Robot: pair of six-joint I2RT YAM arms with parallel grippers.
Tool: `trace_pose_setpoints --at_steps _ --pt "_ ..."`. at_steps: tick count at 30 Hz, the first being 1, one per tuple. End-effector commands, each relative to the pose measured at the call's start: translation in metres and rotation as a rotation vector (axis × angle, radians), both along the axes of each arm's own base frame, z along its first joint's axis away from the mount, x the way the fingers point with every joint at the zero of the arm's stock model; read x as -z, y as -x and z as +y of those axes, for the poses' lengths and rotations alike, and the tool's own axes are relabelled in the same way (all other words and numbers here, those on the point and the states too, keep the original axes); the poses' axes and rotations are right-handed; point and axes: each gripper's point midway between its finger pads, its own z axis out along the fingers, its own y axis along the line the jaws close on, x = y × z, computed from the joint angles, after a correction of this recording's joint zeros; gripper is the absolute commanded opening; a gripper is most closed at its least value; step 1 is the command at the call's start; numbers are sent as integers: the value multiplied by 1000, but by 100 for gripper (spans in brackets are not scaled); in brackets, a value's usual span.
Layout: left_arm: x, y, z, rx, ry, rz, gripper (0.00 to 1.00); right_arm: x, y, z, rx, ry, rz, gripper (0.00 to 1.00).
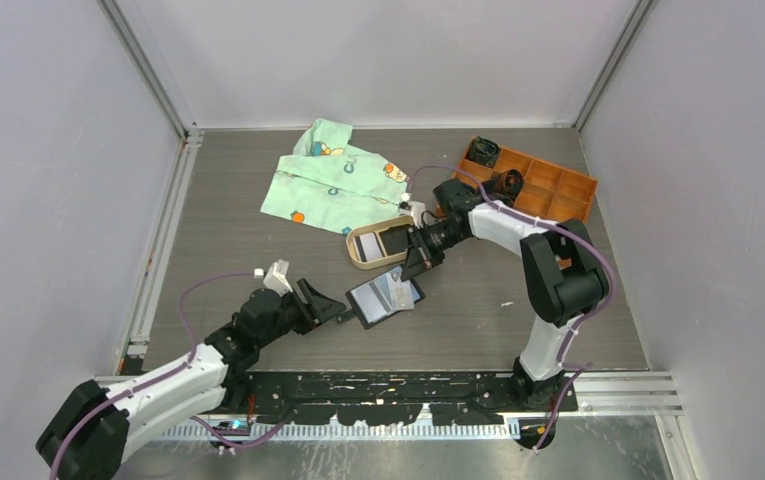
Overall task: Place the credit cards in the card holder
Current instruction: Insert the credit card into the card holder.
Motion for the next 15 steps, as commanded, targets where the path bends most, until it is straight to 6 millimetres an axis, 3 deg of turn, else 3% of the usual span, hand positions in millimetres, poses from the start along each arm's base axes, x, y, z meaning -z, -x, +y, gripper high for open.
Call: trace_pose_setpoints --at_steps 1,9,15 --pt "-8 -7 -5 -19 36 -24 54 -2 -18 9 42 -8 22 1" --pt "0 -13 -8 -18 -34 -12 52 1 -23 17 60 -36 52 1" --pt "10 -19 -12 -2 -84 -6 52 16 -26 18 70 -17 78 1"
